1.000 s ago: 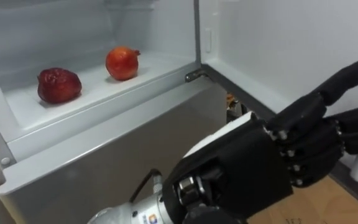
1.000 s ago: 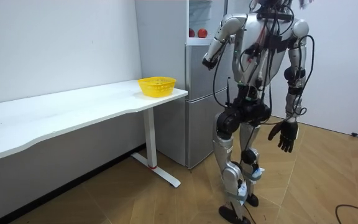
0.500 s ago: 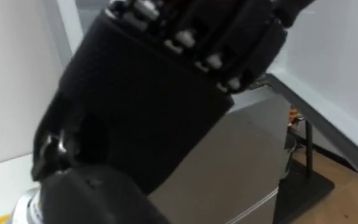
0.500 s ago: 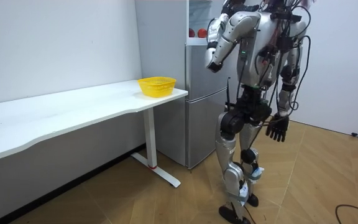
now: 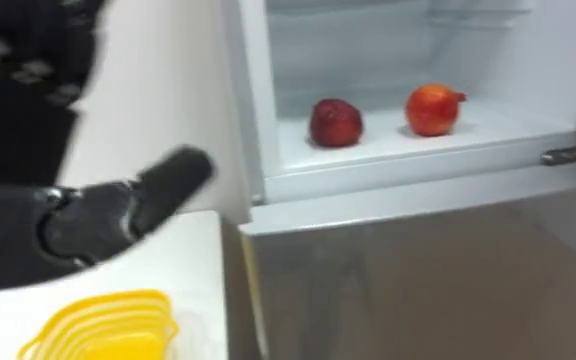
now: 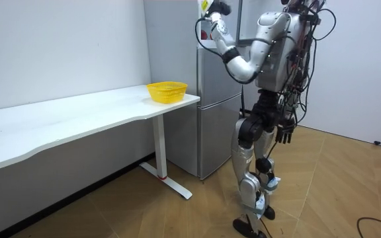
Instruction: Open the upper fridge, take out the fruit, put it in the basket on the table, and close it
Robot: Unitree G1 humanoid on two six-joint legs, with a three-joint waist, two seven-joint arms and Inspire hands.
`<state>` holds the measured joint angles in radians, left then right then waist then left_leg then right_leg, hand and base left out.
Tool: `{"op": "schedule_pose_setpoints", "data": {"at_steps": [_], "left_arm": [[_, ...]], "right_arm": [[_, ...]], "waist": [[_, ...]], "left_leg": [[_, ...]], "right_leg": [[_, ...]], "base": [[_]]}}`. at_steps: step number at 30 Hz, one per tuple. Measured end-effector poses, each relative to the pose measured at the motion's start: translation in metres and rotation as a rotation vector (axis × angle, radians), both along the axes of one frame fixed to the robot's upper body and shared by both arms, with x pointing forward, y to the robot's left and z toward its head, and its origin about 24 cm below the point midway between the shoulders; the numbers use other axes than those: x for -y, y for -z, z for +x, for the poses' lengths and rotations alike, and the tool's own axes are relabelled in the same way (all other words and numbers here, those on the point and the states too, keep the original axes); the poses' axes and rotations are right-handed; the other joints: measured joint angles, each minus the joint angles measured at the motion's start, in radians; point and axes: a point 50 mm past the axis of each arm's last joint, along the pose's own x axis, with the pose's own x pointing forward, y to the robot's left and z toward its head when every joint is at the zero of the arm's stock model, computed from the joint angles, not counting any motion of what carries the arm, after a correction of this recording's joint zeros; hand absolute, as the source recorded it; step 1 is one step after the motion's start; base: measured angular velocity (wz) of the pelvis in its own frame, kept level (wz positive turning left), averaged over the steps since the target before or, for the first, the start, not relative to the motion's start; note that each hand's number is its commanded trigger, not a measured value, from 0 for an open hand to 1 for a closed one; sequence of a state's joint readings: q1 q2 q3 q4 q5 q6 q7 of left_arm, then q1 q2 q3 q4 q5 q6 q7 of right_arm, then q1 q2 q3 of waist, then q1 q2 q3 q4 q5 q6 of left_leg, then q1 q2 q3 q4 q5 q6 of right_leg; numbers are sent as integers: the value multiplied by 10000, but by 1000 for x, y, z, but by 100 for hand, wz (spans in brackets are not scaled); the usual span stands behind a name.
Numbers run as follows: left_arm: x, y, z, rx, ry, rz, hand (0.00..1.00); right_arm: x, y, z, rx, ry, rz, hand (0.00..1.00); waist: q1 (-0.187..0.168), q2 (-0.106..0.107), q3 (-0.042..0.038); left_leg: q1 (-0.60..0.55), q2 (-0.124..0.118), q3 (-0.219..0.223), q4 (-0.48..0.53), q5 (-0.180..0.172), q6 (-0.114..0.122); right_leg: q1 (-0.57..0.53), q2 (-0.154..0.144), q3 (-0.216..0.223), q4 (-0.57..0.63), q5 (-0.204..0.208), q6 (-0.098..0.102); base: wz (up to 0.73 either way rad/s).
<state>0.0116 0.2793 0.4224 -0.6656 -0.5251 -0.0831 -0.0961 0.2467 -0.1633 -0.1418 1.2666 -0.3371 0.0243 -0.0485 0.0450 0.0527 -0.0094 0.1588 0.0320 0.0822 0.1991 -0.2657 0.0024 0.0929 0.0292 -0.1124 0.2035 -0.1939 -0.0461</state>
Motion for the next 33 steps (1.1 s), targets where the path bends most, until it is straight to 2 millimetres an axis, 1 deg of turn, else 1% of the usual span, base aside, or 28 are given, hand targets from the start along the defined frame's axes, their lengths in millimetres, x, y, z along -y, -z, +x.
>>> {"op": "schedule_pose_setpoints", "data": {"at_steps": [1,2,3,4,6,7,8,9,10,11,12,13,14,15,16,17,18,19,21,22,23,24,25,27,29,31,32,33], "left_arm": [[-7,5,-3,-287,-742,139,0],[-19,17,-5,-998,-2004,248,0],[-32,30,-9,-1706,-3195,223,0],[-38,37,-10,-2045,-3732,190,0],[-62,60,-20,-3196,-5571,-353,0],[-68,67,-25,-3489,-6007,-563,0],[-81,84,-32,-4175,-6790,-1063,0],[-92,102,-39,-4909,-7462,-1636,0],[-100,121,-49,-5680,-8098,-2190,0],[-104,132,-55,-6123,-8445,-2409,0],[-111,156,-67,-7098,-9120,-2865,0],[-114,169,-74,-7635,-9479,-3099,0],[-118,194,-89,-8692,-10105,-3636,0],[-120,220,-107,-9843,-10725,-4162,0],[-120,233,-116,-10457,-11003,-4411,0],[-117,256,-136,-11617,-11469,-5037,0],[-110,279,-154,-12847,-11707,-5361,0],[-106,290,-162,-13477,-11735,-5599,0],[-83,328,-195,-16050,-11651,-6209,0],[-76,336,-202,-16688,-11485,-6230,0],[-64,349,-217,-17897,-11126,-6291,0],[-53,357,-227,-18802,-10735,-6383,0],[-48,360,-231,-19150,-10550,-6426,0],[-32,370,-238,-20309,-9597,-5917,0],[-23,374,-232,-20710,-8795,-5184,0],[-16,378,-215,-20970,-7652,-3610,0],[-14,379,-209,-20965,-7383,-3228,0],[-10,380,-195,-20872,-6751,-2379,0]], "right_arm": [[1,0,0,-3,32,-78,0],[2,-1,-1,5,21,-195,0],[4,-1,-2,-7,54,-301,0],[5,-2,-2,19,53,-357,0],[8,-3,4,273,122,-483,0],[8,-3,6,367,116,-529,0],[9,-3,8,487,101,-638,0],[10,-4,11,638,118,-717,0],[11,-4,14,777,161,-759,0],[11,-4,15,817,140,-773,0],[11,-5,15,824,122,-780,0],[11,-4,14,792,119,-768,0],[10,-4,13,664,117,-689,0],[9,-4,12,585,160,-630,0],[10,-4,11,564,211,-628,0],[9,-4,9,478,281,-598,0],[8,-3,5,314,377,-533,0],[8,-3,3,248,440,-509,0],[7,-3,1,103,479,-458,0],[7,-3,1,77,485,-435,0],[7,-3,1,20,502,-384,0],[6,-3,1,-24,550,-319,0],[7,-3,1,-24,579,-316,0],[6,-2,1,11,636,-289,0],[4,-2,7,153,511,-222,0],[3,-1,17,438,321,-195,0],[3,-1,21,564,292,-198,0],[4,-2,28,951,354,-260,0]], "waist": [[20,0,6],[151,28,10],[305,59,17],[394,105,9],[485,227,55],[500,160,81],[514,240,90],[543,263,84],[626,280,85],[671,283,82],[705,332,83],[704,320,78],[752,312,73],[853,222,23],[849,218,24],[805,143,12],[784,72,22],[778,26,25],[792,-110,29],[772,-112,28],[744,-193,43],[713,-229,37],[708,-227,34],[616,-262,74],[528,-232,86],[180,-207,102],[86,-202,104],[17,-193,109]], "left_leg": [[-5,-21,-86,0,10,1],[12,-59,-245,21,15,3],[19,-93,-387,35,15,3],[24,-96,-430,43,15,3],[43,-135,-665,53,14,3],[66,-142,-692,48,15,3],[101,-156,-749,50,14,3],[95,-194,-881,46,15,3],[95,-222,-899,34,21,13],[97,-233,-893,29,22,15],[95,-246,-903,12,23,16],[88,-252,-921,5,23,16],[57,-263,-936,2,23,17],[61,-266,-917,-7,23,17],[66,-269,-921,-5,23,17],[73,-281,-981,-10,23,17],[70,-295,-1041,-26,23,17],[87,-304,-1096,-27,22,17],[134,-311,-1100,-24,21,16],[132,-308,-1088,-21,21,16],[89,-302,-1093,-19,20,16],[103,-297,-1049,-17,19,16],[107,-289,-1002,-16,19,16],[111,-283,-994,-23,20,16],[104,-275,-919,-17,20,17],[98,-271,-912,-17,26,26],[98,-271,-907,-19,32,34],[82,-257,-813,-38,36,38]], "right_leg": [[50,-24,-93,-17,-21,3],[141,-77,-273,-36,-79,18],[196,-95,-295,-46,-115,34],[211,-96,-336,-48,-121,34],[415,-126,-632,-202,-129,47],[452,-130,-672,-213,-138,54],[521,-172,-764,-221,-179,49],[539,-200,-827,-196,-239,67],[489,-246,-830,-165,-306,73],[480,-257,-811,-141,-330,78],[481,-266,-807,-152,-346,92],[479,-269,-815,-153,-351,99],[457,-278,-824,-149,-369,109],[441,-284,-838,-145,-376,112],[456,-292,-848,-155,-376,113],[517,-297,-885,-160,-376,117],[569,-307,-934,-183,-380,126],[603,-312,-935,-192,-388,136],[658,-313,-927,-221,-411,147],[660,-310,-928,-230,-410,146],[665,-307,-935,-226,-408,144],[670,-307,-925,-220,-408,144],[670,-306,-923,-224,-408,143],[678,-308,-921,-224,-410,142],[637,-310,-907,-176,-413,140],[624,-307,-904,-141,-420,135],[622,-306,-893,-134,-420,134],[544,-295,-799,-68,-418,133]], "base": [[44],[45],[37],[29],[31],[25],[20],[19],[13],[0],[0],[7],[0],[0],[0],[8],[14],[17],[7],[0],[0],[0],[0],[2],[4],[5],[-6],[-14]]}}
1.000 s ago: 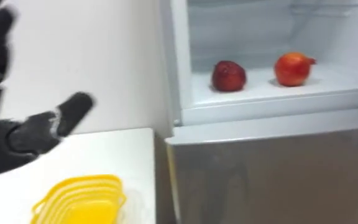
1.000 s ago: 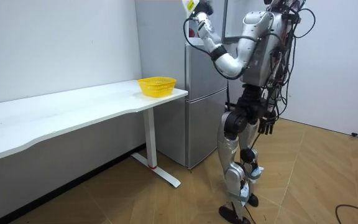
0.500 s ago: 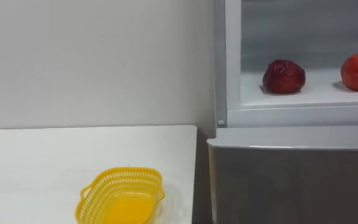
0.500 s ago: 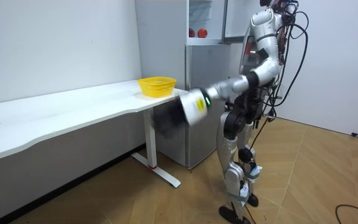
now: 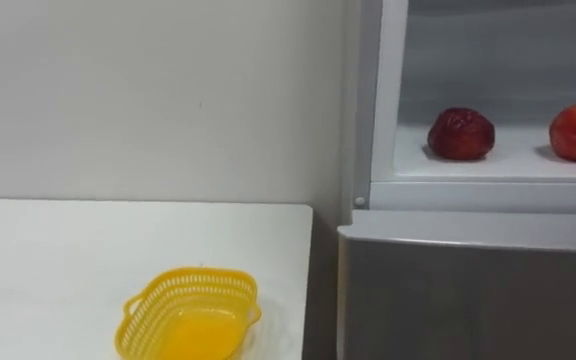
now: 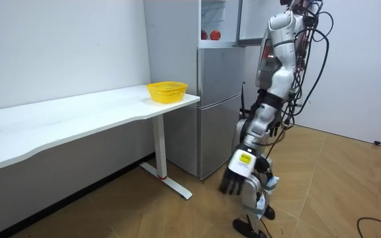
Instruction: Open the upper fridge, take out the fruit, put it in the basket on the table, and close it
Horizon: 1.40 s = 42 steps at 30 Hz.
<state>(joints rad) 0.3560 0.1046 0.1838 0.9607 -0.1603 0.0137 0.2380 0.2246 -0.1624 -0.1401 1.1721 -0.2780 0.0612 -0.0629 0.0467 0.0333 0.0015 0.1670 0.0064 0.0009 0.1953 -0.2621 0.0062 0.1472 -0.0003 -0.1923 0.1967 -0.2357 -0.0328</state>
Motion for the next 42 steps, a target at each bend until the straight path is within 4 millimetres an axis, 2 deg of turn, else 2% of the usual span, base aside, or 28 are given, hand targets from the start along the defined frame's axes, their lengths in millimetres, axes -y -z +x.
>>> {"op": "schedule_pose_setpoints", "data": {"at_steps": [1,3,6,8,11,13,17,18,22,24,27,31,34,36,42], "left_arm": [[2,0,7,94,418,-48,0],[12,1,33,580,1923,-302,0],[20,1,54,1258,2830,-730,0],[25,1,59,1458,3214,-989,0],[30,2,59,1464,3790,-1359,0],[31,2,59,1550,3865,-1505,0],[30,3,46,1568,3638,-1721,0],[29,4,44,1559,3463,-1811,0],[23,5,35,1338,3371,-1972,0],[19,5,33,1261,3282,-1982,0],[15,6,26,1131,3097,-2047,0],[13,7,19,857,2942,-2038,0],[11,8,13,587,2885,-2022,0],[6,8,3,84,2977,-1998,0],[7,10,-19,-1508,3748,-2304,0]], "right_arm": [[0,-1,5,235,-20,-77,0],[2,-6,29,1634,245,-490,0],[-4,-16,55,3489,502,-728,0],[-9,-24,66,4405,361,-722,0],[-19,-40,83,5812,6,-653,0],[-24,-51,93,6646,-261,-560,0],[-35,-77,113,8458,-498,-557,0],[-37,-86,118,8957,-602,-622,0],[-40,-119,134,10642,-1061,-1064,0],[-42,-144,143,11861,-1321,-1480,0],[-51,-168,152,13078,-1757,-1844,0],[-58,-199,164,14782,-2402,-2730,0],[-62,-210,171,15368,-2735,-3085,0],[-66,-221,173,15995,-2753,-3172,0],[-78,-253,186,17994,-3121,-3478,0]], "waist": [[-33,2,3],[-221,-15,-1],[-442,-113,-22],[-472,-161,-40],[-736,-224,-29],[-739,-241,-30],[-991,-258,-20],[-1007,-211,-52],[-994,-182,-63],[-963,-160,-56],[-910,-119,-37],[-904,-55,-56],[-844,-57,-63],[-673,-91,-77],[-634,-130,-61]], "left_leg": [[-24,7,71,-20,0,0],[-126,30,355,-96,32,8],[-162,59,778,-83,61,8],[-161,64,1026,-92,61,8],[-181,34,1199,-101,61,7],[-189,39,1386,-103,61,7],[-152,75,1373,-286,61,7],[-132,78,1372,-316,61,7],[-88,71,1379,-317,60,7],[-152,87,1403,-313,60,6],[-122,157,1739,-315,58,5],[-137,169,1772,-313,59,5],[-134,177,1772,-311,59,5],[-146,190,1771,-283,59,5],[-159,194,1762,-276,59,5]], "right_leg": [[-96,-10,37,110,-7,-8],[-409,0,274,295,1,-36],[-670,43,633,411,21,-38],[-783,64,853,419,30,-34],[-822,124,983,375,59,13],[-949,149,1185,414,70,23],[-950,212,1238,387,131,14],[-950,218,1242,369,131,14],[-947,258,1464,239,153,16],[-973,293,1526,237,169,13],[-972,364,1609,234,207,-24],[-987,373,1596,238,211,-31],[-996,385,1601,240,224,-53],[-1000,392,1585,257,244,-73],[-981,366,1428,251,276,-50]], "base": [[-29],[-36],[-40],[-44],[-21],[-29],[-11],[-11],[-12],[-9],[-10],[-1],[0],[0],[10]]}}
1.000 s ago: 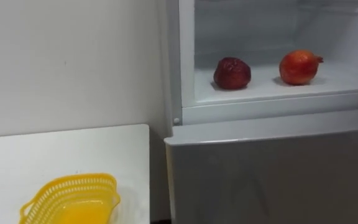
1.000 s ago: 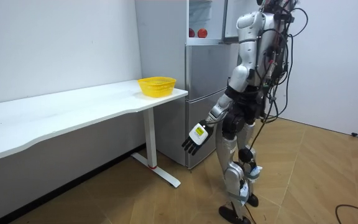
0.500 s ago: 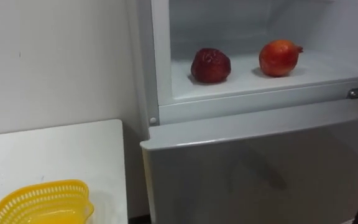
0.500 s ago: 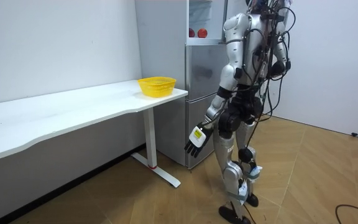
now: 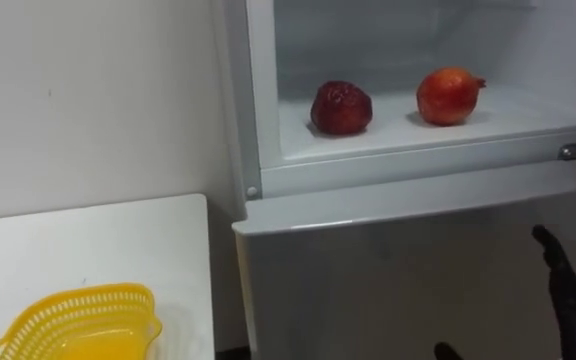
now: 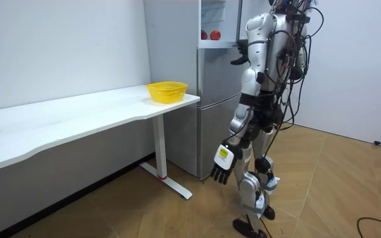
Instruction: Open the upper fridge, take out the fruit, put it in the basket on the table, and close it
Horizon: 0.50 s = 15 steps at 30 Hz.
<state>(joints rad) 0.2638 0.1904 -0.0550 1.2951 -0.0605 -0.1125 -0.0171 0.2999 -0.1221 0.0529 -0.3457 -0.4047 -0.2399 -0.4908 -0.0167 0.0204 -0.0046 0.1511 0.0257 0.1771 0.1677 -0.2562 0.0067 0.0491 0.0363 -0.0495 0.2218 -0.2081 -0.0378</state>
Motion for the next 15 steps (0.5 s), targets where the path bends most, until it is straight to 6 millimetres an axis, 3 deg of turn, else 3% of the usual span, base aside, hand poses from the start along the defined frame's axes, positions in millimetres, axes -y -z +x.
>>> {"op": "schedule_pose_setpoints", "data": {"at_steps": [8,15], "left_arm": [[5,2,7,-250,846,-426,0],[6,2,16,-141,1672,-416,0]], "right_arm": [[-9,-14,6,848,-430,243,0],[-17,-38,19,2209,-927,376,0]], "waist": [[371,-123,20],[488,-122,1]], "left_leg": [[2,1,-33,0,0,0],[-106,2,-488,-1,2,2]], "right_leg": [[21,-10,-84,-87,55,19],[115,-35,-467,-183,132,20]], "base": [[3],[14]]}}
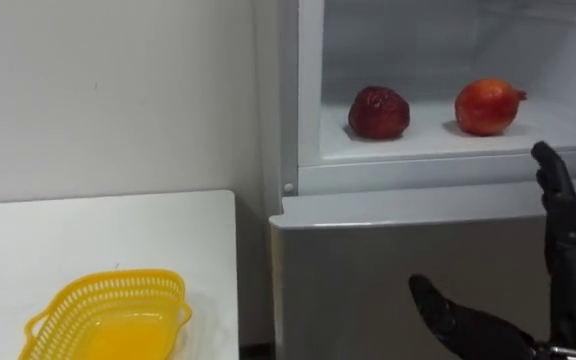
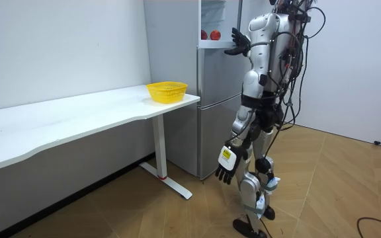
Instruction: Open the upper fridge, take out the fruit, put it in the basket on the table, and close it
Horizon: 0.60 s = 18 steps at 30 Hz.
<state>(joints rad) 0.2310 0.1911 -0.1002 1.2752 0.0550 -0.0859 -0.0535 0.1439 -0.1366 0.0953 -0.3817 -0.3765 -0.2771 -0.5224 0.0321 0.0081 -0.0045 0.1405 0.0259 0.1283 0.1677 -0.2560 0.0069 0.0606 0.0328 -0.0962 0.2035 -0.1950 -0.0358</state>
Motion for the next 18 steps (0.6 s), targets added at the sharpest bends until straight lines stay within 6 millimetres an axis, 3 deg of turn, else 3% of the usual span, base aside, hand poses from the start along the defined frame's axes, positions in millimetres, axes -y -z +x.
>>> {"op": "schedule_pose_setpoints", "data": {"at_steps": [5,8,13,18], "left_arm": [[0,0,1,-37,260,-13,0],[0,0,0,-112,213,-6,0],[1,1,2,-197,431,59,0],[-4,-1,7,-128,325,196,0]], "right_arm": [[0,-20,8,995,-304,40,0],[6,-33,11,1578,-289,360,0],[16,-58,20,2718,-199,1233,0],[32,-60,33,2546,421,883,0]], "waist": [[35,-81,-16],[34,-210,55],[82,-395,32],[284,-584,73]], "left_leg": [[-21,-4,-219,7,2,-2],[36,-6,-351,7,6,-9],[16,-20,-502,32,6,-9],[33,-44,-646,36,13,1]], "right_leg": [[107,-17,-248,-127,2,-4],[272,-35,-436,-189,3,-6],[298,-60,-542,-195,3,-6],[383,-112,-737,-205,3,-5]], "base": [[15],[14],[6],[6]]}}
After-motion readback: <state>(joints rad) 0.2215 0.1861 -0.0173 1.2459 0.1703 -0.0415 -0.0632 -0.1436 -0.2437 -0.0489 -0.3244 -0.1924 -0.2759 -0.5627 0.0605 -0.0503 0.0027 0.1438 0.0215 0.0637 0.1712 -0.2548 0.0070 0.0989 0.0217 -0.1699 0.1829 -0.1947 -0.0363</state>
